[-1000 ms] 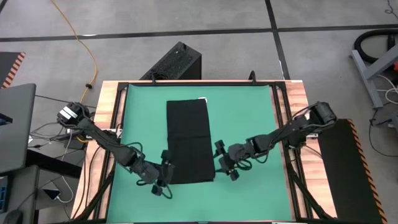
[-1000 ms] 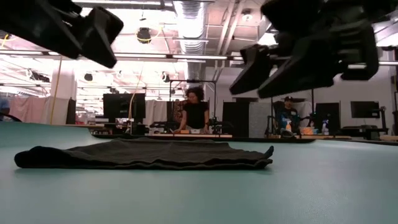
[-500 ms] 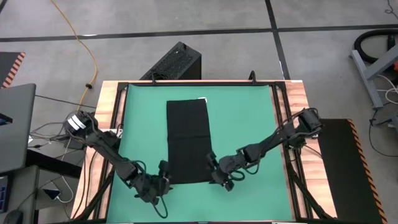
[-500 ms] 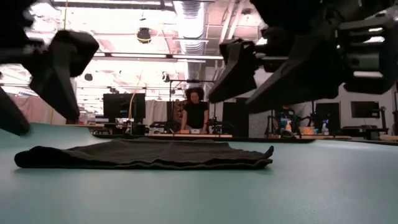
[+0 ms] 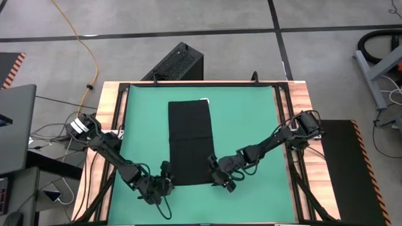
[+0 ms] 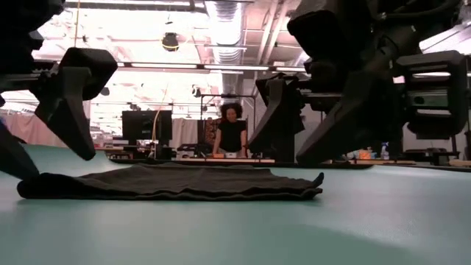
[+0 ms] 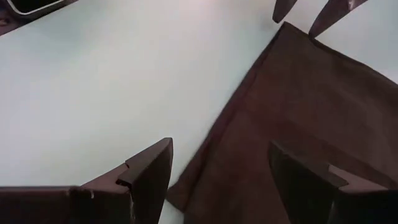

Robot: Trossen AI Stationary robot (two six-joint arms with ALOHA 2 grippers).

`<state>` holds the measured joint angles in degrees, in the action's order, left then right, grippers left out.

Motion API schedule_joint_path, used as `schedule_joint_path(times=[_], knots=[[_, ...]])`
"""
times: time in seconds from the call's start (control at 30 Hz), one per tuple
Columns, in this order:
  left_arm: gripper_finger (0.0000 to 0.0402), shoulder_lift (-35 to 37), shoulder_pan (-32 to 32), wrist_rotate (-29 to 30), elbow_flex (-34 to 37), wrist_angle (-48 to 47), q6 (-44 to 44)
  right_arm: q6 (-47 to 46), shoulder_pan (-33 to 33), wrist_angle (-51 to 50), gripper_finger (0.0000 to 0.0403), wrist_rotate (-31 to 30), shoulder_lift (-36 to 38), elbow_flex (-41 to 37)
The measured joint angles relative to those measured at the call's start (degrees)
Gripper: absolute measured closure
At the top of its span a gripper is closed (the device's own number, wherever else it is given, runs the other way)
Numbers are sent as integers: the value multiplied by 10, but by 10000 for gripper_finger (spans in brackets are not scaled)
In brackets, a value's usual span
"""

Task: Roll towel into tight, uniform cylinder
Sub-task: Roll the black towel

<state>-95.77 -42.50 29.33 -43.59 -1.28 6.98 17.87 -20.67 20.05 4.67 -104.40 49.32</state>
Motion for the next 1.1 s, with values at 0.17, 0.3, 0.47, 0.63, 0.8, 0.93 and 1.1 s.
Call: schedule_joint_path(times=[0.17,0.3,0.47,0.63,0.8,0.93,1.1], knots=[[216,0,-11,4,0,-50,-7,5,1,-9,116,1,0,0],[216,0,-16,-1,0,-53,-31,8,2,-26,117,0,0,0],[216,0,-17,3,0,-56,-42,17,6,-25,117,0,1,0],[216,0,-17,5,0,-59,-41,27,10,-31,117,-1,1,0],[216,1,-17,7,13,-43,-42,32,11,-27,117,0,-19,1],[216,1,-17,7,20,-42,-37,25,5,-3,117,6,-57,3],[221,3,-14,-18,33,-35,-32,-5,2,9,117,-13,-88,7]])
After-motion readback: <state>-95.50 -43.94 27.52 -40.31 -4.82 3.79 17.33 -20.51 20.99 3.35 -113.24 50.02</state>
